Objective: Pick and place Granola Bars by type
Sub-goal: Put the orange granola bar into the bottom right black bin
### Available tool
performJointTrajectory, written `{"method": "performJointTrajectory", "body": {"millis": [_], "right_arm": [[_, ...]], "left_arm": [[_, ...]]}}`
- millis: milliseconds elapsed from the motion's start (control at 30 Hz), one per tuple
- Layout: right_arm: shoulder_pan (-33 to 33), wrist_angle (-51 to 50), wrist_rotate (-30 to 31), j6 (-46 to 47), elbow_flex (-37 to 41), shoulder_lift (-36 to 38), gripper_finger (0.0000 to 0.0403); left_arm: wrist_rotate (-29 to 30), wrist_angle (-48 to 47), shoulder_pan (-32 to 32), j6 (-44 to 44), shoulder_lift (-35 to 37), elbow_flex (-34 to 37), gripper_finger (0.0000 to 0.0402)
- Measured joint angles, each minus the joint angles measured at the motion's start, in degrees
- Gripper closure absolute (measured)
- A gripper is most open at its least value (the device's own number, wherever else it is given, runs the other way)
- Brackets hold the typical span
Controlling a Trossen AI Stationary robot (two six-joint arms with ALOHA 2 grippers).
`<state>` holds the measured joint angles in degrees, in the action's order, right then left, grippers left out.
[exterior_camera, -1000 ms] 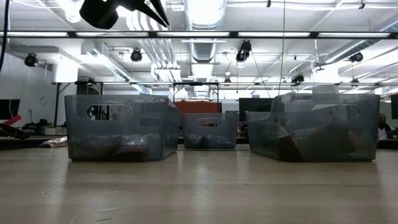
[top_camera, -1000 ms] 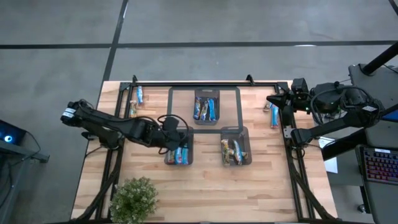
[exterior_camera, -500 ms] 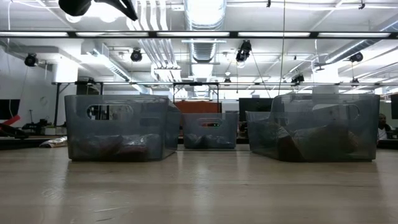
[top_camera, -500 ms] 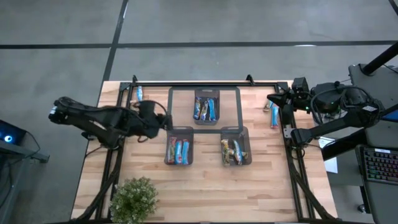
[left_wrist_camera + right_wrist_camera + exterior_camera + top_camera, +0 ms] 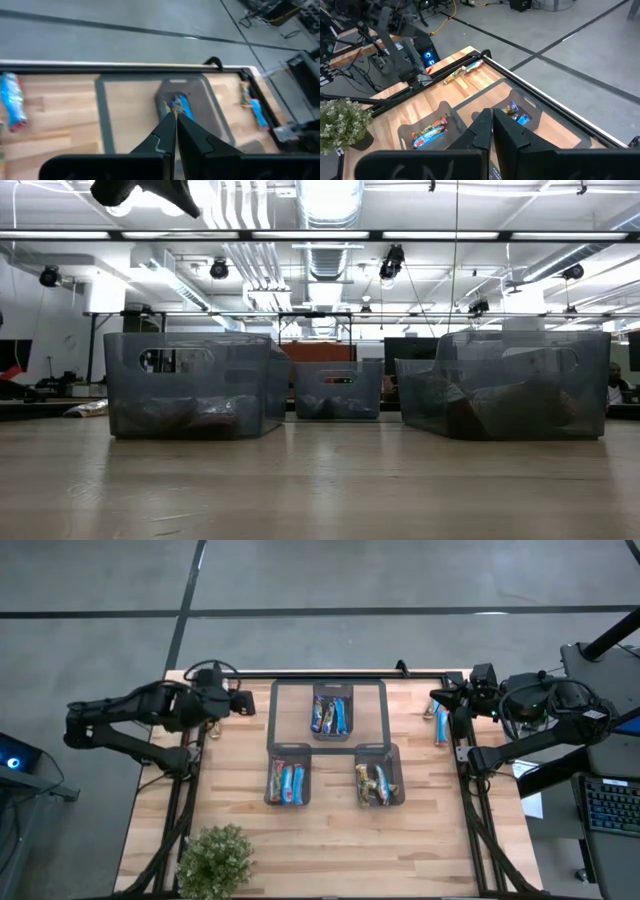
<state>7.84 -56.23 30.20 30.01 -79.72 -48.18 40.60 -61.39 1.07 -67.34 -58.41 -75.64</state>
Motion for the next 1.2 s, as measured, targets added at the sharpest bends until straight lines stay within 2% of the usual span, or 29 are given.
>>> {"method": "performJointTrajectory", "body": {"millis": [267,433,567,767,1000,1200], "right_arm": [[0.0,0.0,0.2,0.9,0.0,0.0,0.0394],[0.0,-0.6,5.9,6.7,0.0,0.1,0.0394],[0.0,-0.4,7.4,7.1,0.0,0.1,0.0394],[-0.9,-0.5,7.4,7.4,-2.7,-1.4,0.0394],[-6.2,-0.6,7.1,7.4,-7.9,-4.1,0.0394],[-12.9,-0.6,0.5,3.5,-11.4,-7.3,0.0394]], "left_arm": [[-1.2,-0.7,5.4,6.0,0.9,0.0,0.0401],[-2.5,-0.8,7.4,9.7,0.9,0.0,0.0401],[-2.9,-1.0,8.7,14.1,1.1,0.0,0.0401],[-3.8,-0.9,9.9,18.3,1.4,0.0,0.0401],[-5.5,-0.9,10.5,21.9,1.4,0.0,0.0401],[-6.1,-0.8,10.5,24.0,1.4,0.0,0.0401]]}}
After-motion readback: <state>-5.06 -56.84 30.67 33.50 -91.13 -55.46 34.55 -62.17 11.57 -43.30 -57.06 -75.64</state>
